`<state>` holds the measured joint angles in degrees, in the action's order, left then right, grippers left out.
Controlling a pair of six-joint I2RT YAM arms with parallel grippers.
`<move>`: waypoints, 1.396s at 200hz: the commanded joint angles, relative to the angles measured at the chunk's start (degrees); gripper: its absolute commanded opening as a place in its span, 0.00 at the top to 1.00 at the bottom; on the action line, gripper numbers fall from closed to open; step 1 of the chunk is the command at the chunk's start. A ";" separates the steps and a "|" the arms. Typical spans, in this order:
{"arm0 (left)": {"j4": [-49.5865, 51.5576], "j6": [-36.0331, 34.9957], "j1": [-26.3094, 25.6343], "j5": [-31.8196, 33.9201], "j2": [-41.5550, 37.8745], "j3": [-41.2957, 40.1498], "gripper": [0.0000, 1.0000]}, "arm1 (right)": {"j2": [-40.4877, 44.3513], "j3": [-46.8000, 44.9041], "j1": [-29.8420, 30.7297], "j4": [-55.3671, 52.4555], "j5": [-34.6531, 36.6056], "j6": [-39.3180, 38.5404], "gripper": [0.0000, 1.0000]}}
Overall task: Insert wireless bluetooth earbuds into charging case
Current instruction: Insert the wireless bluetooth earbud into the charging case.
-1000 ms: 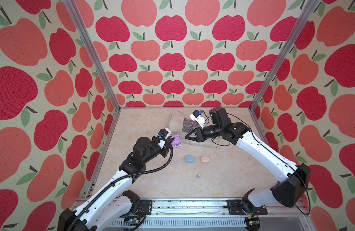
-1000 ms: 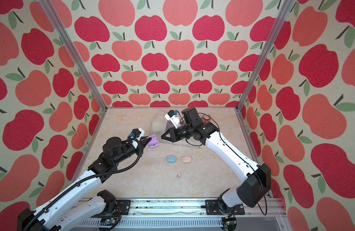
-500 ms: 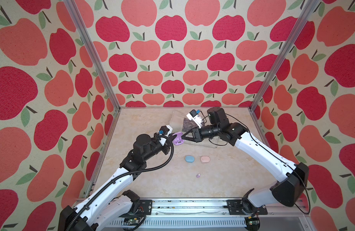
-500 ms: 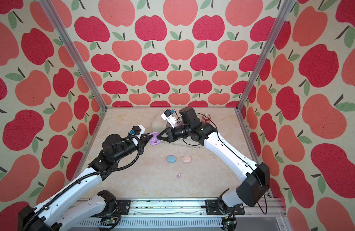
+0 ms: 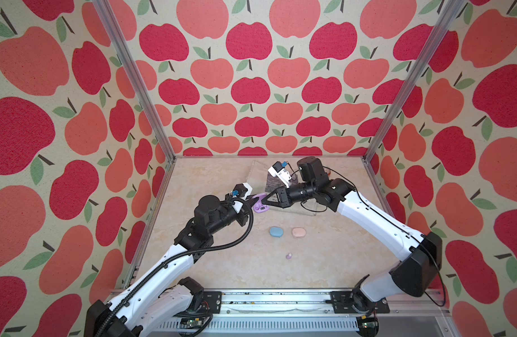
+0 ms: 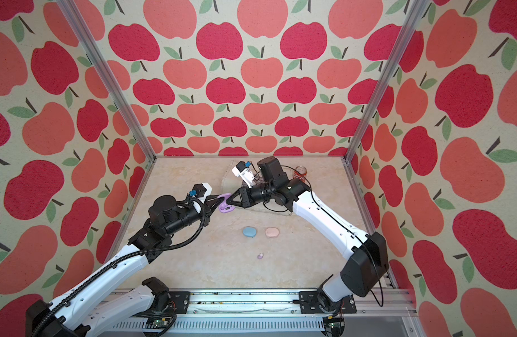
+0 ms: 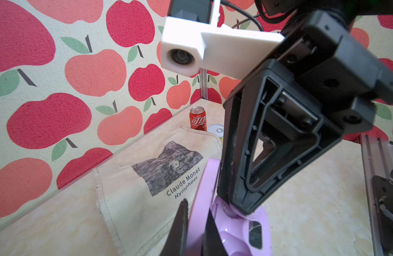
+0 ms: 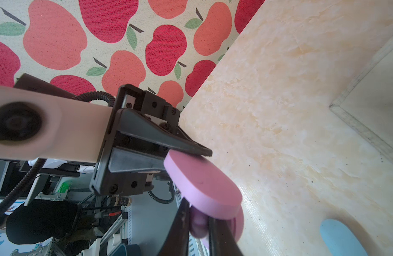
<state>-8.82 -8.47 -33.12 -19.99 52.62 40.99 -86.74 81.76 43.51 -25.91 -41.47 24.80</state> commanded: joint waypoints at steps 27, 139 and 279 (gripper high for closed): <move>-1.64 1.09 -0.41 -1.28 -0.39 2.51 1.00 | -0.89 0.56 0.44 -1.19 0.81 -1.36 0.84; -0.61 0.82 -0.80 -2.02 -0.90 2.86 1.00 | 1.22 1.78 -0.25 -1.91 7.38 -3.34 0.61; -2.21 1.46 -3.02 -0.58 1.26 2.38 1.00 | 6.32 -1.08 -0.74 2.82 10.61 -2.38 0.53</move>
<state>-9.56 -7.42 -35.90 -19.86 53.74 41.69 -82.50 81.28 43.05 -24.25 -32.75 22.61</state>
